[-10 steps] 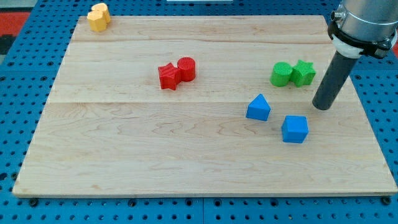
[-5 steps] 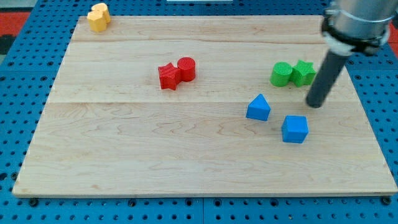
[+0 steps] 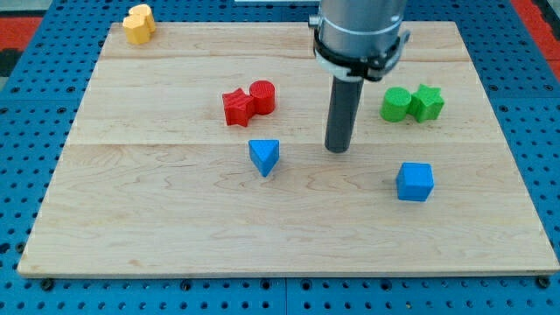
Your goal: Put the blue triangle diagonally bottom left to the blue cube
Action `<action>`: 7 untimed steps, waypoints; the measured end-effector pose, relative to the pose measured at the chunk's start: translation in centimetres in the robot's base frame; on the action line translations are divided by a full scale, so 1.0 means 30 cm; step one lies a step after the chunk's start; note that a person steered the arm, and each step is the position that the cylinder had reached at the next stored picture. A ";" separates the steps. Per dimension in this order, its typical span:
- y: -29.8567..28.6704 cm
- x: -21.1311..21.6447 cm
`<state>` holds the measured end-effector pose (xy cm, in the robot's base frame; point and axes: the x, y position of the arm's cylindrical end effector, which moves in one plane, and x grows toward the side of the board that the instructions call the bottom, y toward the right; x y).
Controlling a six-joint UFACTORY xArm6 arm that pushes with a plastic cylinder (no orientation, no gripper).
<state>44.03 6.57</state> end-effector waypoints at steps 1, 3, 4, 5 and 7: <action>-0.259 0.073; -0.350 0.016; -0.478 -0.095; -0.498 0.060; -0.460 0.197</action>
<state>49.95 -7.24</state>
